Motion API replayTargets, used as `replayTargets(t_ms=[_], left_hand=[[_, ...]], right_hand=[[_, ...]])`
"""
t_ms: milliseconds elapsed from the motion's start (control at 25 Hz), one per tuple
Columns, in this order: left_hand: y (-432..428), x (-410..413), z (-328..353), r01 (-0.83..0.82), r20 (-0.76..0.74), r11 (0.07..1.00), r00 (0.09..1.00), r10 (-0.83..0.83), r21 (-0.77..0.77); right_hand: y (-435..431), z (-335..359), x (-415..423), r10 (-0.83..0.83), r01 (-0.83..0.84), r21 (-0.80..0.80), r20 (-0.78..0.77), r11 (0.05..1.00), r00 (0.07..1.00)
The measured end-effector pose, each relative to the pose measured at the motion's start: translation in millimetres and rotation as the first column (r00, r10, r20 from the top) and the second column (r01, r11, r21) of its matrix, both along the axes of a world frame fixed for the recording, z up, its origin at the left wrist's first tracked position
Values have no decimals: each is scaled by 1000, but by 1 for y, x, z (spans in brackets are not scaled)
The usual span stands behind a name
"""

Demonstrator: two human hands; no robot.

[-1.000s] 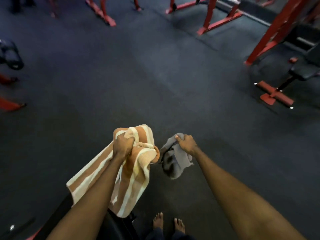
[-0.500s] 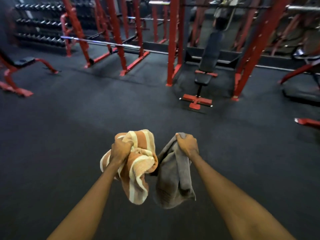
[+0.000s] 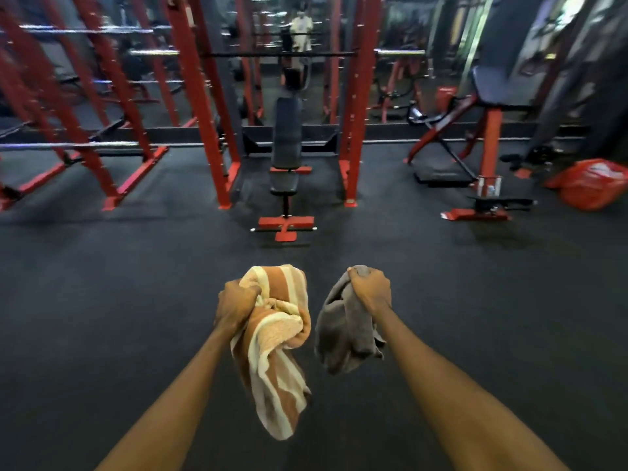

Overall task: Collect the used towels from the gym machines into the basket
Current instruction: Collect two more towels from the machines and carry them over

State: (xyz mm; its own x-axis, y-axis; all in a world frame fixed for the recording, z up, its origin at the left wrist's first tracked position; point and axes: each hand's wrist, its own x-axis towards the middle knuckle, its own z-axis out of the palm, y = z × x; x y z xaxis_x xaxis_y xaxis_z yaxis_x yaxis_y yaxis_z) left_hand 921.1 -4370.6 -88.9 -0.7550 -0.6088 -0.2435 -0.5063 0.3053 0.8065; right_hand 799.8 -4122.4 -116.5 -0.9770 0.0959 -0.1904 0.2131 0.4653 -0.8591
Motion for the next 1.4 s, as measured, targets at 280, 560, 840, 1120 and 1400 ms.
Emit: replayTargets(t_ms=[280, 560, 840, 1120, 1400], left_hand=[[57, -156, 10, 331, -55, 943, 942, -330, 19], [127, -248, 24, 586, -139, 810, 802, -581, -5], [233, -332, 26, 750, -159, 661, 654, -740, 7], [358, -422, 27, 800, -172, 600, 589, -790, -16], [472, -523, 44, 817, -243, 572, 541, -805, -71]], right_hand=[[79, 18, -68, -361, 362, -79, 29, 929, 932], [167, 27, -92, -613, 609, -99, -13, 787, 790], [266, 28, -115, -784, 769, -184, -19, 612, 620], [377, 25, -182, -876, 836, -279, -43, 472, 480], [472, 48, -264, -869, 832, -249, -132, 495, 477]])
